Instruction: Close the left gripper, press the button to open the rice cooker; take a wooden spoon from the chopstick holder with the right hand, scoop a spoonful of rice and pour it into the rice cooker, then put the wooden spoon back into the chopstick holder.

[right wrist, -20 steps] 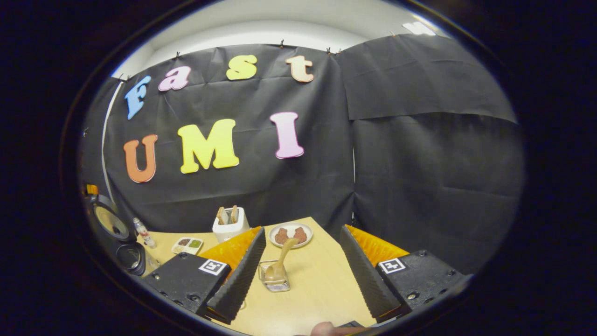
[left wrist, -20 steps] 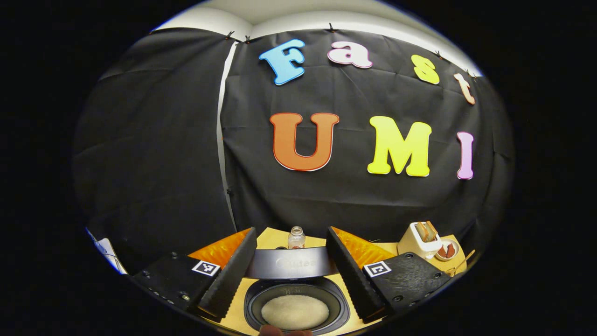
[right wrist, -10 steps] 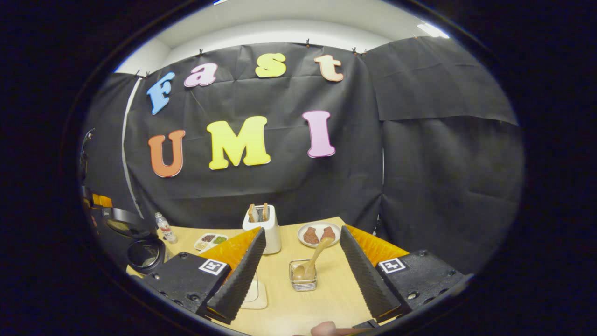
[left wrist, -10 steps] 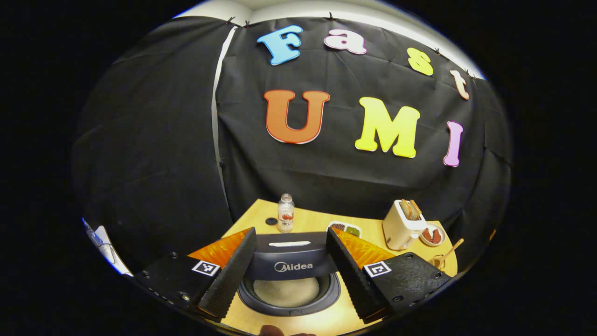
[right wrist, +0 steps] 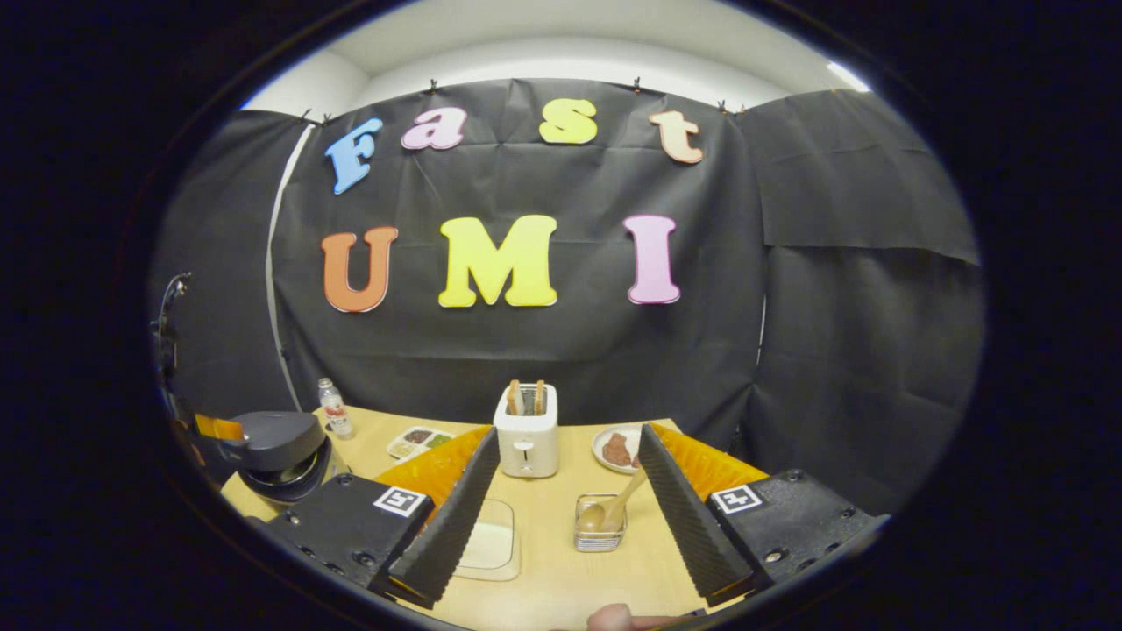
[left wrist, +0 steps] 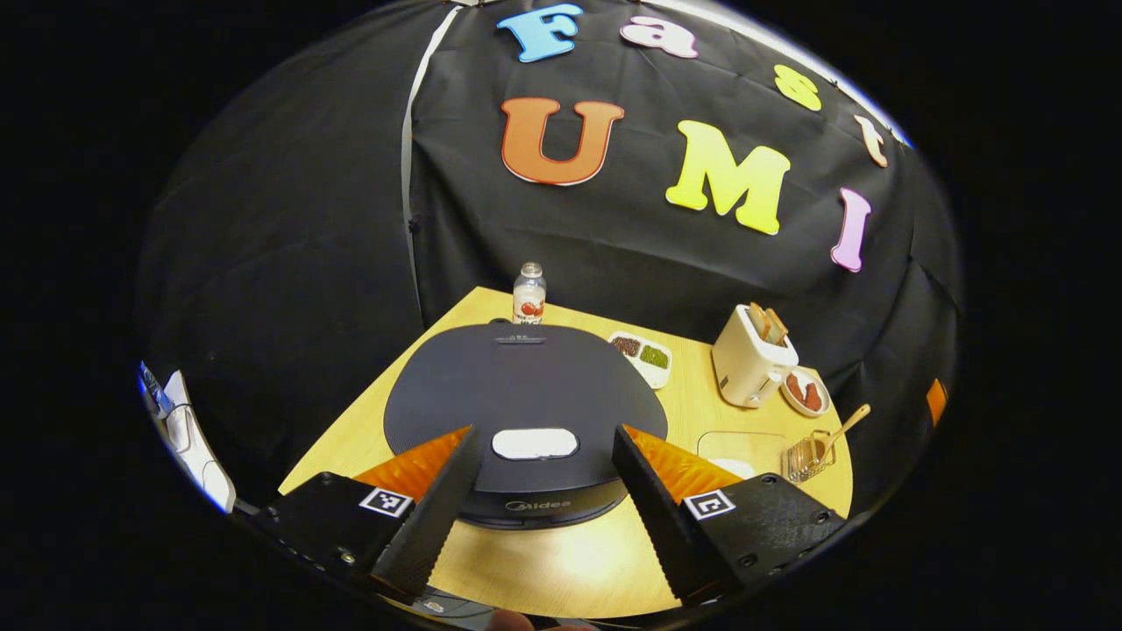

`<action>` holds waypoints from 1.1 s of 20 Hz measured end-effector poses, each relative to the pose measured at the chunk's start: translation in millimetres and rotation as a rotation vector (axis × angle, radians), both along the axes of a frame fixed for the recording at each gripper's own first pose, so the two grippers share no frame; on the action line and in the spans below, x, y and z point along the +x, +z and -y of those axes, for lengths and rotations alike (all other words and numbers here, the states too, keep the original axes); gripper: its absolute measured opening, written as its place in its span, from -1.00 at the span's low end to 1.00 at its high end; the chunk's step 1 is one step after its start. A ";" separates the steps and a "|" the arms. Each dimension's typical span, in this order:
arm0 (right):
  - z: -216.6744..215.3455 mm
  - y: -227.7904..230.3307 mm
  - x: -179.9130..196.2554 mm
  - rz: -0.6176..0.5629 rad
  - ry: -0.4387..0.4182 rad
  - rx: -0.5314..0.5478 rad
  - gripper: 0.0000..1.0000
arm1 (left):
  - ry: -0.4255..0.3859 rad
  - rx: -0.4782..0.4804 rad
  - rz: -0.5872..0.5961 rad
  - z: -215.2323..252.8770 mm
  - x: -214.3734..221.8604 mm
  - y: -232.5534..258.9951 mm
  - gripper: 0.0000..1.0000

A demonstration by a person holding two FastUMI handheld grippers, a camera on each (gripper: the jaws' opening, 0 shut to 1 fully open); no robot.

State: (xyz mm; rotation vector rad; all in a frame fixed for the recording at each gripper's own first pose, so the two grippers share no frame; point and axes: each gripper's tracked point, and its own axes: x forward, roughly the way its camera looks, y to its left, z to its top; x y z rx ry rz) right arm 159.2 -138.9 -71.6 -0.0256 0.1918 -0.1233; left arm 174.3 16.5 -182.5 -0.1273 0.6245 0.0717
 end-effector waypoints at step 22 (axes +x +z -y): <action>-21.7 -31.9 66.1 -0.040 0.182 0.056 1.00 | 0.076 0.088 -0.090 -1.4 -9.9 -46.1 0.98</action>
